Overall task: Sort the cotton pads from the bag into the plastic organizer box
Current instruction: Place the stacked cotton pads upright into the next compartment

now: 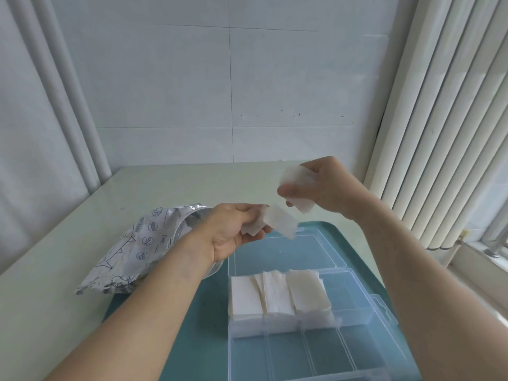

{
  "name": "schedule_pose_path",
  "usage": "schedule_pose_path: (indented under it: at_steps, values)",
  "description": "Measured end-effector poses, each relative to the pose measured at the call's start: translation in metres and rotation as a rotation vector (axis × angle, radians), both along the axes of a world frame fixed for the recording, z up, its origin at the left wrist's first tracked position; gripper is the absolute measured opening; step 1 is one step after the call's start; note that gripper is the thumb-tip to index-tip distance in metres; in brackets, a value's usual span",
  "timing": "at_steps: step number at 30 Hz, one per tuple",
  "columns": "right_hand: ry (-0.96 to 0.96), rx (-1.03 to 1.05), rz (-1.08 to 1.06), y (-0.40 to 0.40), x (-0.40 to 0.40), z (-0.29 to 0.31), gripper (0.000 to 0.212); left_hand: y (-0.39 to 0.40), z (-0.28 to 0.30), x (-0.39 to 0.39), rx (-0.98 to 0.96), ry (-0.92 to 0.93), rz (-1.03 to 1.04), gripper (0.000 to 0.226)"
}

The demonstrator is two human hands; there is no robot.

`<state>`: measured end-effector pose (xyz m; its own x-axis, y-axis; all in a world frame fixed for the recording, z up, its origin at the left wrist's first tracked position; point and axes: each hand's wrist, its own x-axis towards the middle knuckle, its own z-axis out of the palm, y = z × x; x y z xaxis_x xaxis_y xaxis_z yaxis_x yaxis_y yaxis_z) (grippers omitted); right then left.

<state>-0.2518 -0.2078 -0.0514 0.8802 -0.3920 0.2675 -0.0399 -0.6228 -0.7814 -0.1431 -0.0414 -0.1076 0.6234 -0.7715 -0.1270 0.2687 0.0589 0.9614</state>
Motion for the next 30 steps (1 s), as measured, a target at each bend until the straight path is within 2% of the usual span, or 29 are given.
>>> schedule_pose_path:
  at_steps: [3,7,11,16,21,25,29,30]
  values:
    - [0.013,0.332,0.096,0.004,-0.002,0.0,0.025,-0.002,0.001,0.004,-0.065,0.113,0.105,0.014]
    - [0.157,0.409,0.058,0.007,0.007,-0.011,0.025,-0.002,-0.002,0.005,-0.032,0.165,0.152,0.01]
    - [0.266,0.346,0.014,0.008,0.011,-0.017,0.034,-0.005,-0.002,0.005,-0.068,0.192,0.24,0.011]
    - [0.118,0.36,-0.058,0.017,0.016,-0.024,0.031,-0.009,-0.002,0.002,-0.004,0.114,0.31,0.009]
    - [0.045,0.403,-0.077,0.02,0.018,-0.021,0.024,-0.012,0.004,-0.005,-0.015,0.092,0.262,0.014]
    - [0.035,0.3,-0.121,0.025,0.017,-0.021,0.019,-0.012,0.01,-0.01,-0.033,0.075,0.215,0.017]
    - [-0.055,0.18,-0.238,0.025,0.016,-0.02,0.028,-0.012,0.014,-0.01,-0.089,0.097,0.137,0.04]
    - [-0.058,0.127,-0.25,0.025,0.016,-0.019,0.027,-0.011,0.014,-0.011,-0.091,0.064,0.122,0.039]
